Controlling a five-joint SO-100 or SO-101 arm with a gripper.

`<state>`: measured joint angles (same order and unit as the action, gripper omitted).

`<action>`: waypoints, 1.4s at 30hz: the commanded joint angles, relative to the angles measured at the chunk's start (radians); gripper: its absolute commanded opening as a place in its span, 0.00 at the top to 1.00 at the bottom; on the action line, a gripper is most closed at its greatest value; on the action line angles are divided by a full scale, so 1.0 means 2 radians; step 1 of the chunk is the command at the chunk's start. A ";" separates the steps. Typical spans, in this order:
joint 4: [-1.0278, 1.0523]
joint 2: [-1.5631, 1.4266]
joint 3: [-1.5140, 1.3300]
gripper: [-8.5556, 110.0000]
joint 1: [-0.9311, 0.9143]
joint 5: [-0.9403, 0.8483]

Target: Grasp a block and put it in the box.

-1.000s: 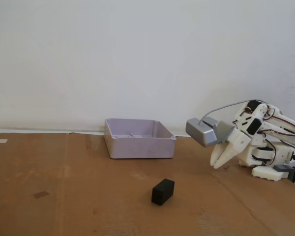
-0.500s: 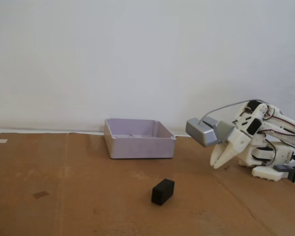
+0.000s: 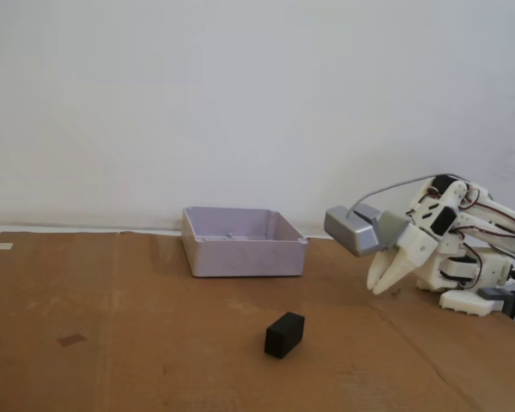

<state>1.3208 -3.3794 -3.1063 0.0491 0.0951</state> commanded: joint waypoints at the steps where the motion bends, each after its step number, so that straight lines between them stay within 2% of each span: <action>1: 0.087 -0.009 -0.020 0.88 -0.002 0.002; 14: -0.054 0.008 -0.016 0.88 -0.002 0.002; 42: -0.058 0.298 0.298 0.88 -0.002 -0.002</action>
<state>1.2241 -2.8302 -2.6799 0.0476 0.0997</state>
